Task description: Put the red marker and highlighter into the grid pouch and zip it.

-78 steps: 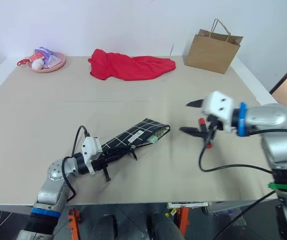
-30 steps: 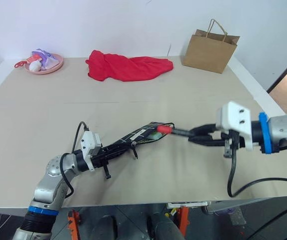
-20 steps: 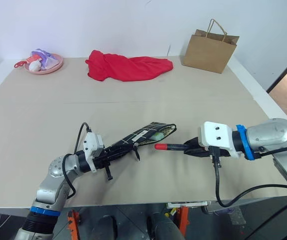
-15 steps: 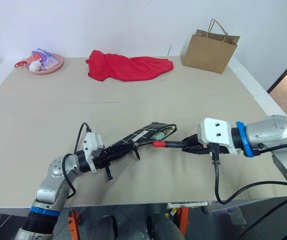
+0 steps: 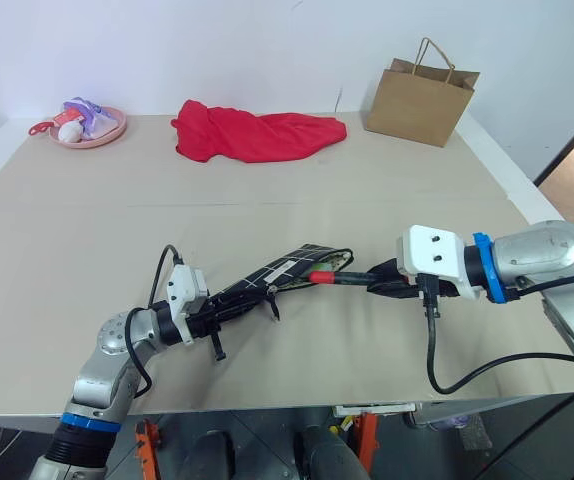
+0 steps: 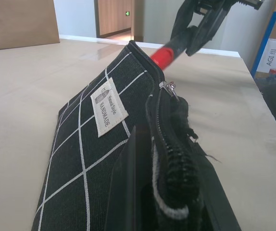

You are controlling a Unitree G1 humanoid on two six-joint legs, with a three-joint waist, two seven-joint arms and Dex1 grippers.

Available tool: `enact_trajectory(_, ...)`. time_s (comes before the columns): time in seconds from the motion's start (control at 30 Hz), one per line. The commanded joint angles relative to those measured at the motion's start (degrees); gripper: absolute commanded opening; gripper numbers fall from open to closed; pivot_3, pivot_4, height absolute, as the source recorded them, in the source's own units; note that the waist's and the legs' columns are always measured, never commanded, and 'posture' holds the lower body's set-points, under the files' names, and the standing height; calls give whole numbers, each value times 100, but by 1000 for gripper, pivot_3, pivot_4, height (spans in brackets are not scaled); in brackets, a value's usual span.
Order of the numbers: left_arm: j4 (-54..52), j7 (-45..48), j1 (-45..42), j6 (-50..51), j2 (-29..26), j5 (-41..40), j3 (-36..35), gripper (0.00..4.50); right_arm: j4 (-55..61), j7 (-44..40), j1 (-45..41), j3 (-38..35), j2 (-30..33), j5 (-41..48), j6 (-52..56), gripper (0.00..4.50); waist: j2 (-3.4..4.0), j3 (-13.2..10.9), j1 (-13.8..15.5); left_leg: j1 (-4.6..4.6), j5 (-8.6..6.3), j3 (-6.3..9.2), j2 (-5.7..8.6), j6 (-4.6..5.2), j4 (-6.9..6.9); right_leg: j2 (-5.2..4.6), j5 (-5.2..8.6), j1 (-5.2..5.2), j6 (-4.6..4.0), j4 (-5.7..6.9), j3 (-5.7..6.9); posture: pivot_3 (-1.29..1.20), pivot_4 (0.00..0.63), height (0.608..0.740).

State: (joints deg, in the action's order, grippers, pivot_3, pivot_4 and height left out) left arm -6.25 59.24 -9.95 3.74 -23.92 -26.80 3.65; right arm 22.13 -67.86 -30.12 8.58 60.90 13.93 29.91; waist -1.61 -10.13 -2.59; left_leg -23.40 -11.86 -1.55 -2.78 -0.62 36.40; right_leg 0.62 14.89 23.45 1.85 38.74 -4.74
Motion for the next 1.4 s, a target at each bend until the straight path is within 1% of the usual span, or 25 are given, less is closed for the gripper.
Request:
enact_trajectory(0.03, -134, 15, -62, -93, -20, -16, -63, 0, 14, -30, -97, -101, 60, -91, -118, 568, 0, 0, 0, 0, 0, -1, 1, 0, 0, 0, 0, 0, 0, 0, -1, 0, 150, 740)
enact_trajectory(0.2, -149, 36, -58, -84, -27, -28, -54, 0, -188, 19, -486, 432, -167, -595, -262, 568, 0, 0, -12, 2, 0, -3, 0, 0, 0, 0, -2, 1, -1, 0, -2, 0, 150, 740)
enact_trajectory(0.33, -119, 68, -86, -93, -21, -20, -30, 0, -350, -17, -969, 940, -569, -970, -331, 568, 0, 0, -12, 3, 0, 0, -5, 0, 1, 6, -3, 2, -5, 4, 0, 0, 150, 740)
enact_trajectory(0.5, -102, 66, -83, -112, -2, -15, -26, 0, -345, -171, -1334, 1633, -1138, -1389, -521, 568, 0, 0, -7, 0, 0, 1, -5, -1, 0, 6, 0, 3, -6, 4, 2, 0, 150, 740)
enact_trajectory(0.63, -108, 54, -55, -132, 14, 0, -23, 0, -430, -177, -1481, 1849, -1528, -1564, -744, 568, 0, 0, -3, -3, -1, 2, -1, -2, 0, 1, 2, 4, -5, 4, 3, 0, 150, 740)
enact_trajectory(0.77, -116, 34, -32, -155, 35, 11, -28, 0, -941, -14, -1688, 1997, -2140, -1737, -1102, 568, -1, 0, -14, 1, -1, 1, -6, -2, 1, 6, -2, 2, -9, 4, 3, 0, 150, 740)
enact_trajectory(0.87, -140, 40, 11, -164, 44, 28, -42, 0, -1343, 74, -1741, 1959, -2351, -1930, -1355, 568, -1, 0, -11, 1, -1, 5, -7, -2, 2, 7, -2, 3, -11, 11, 8, 0, 150, 740)
enact_trajectory(0.93, -157, 47, 36, -160, 43, 32, -60, 0, -1413, 24, -1704, 1910, -2334, -1962, -1456, 1591, -1, 0, -5, 0, -1, 5, -6, -2, 2, 7, -2, 3, -11, 11, 9, 0, 150, 740)
enact_trajectory(1.1, -186, 61, 76, -141, 36, 41, -86, 0, -1447, -141, -1652, 1803, -2190, -1965, -1660, 3853, -1, 0, -1, -3, -2, 3, 2, -5, 2, -3, -3, 3, -15, 10, 6, 0, 150, 740)
enact_trajectory(1.13, -184, 66, 71, -138, 35, 40, -85, 0, -1489, -142, -1676, 1802, -2192, -1983, -1701, 4459, -1, 0, -1, -3, -3, 3, 2, -5, 2, -3, -2, 3, -14, 10, 6, 0, 150, 740)
enact_trajectory(1.4, -179, 92, 31, -111, 48, 20, -93, 0, -1895, 61, -1880, 1709, -2332, -2168, -1876, 4459, -1, 0, -11, 2, -2, 4, -6, -5, 2, 6, -1, 3, -14, 13, 7, 0, 150, 740)
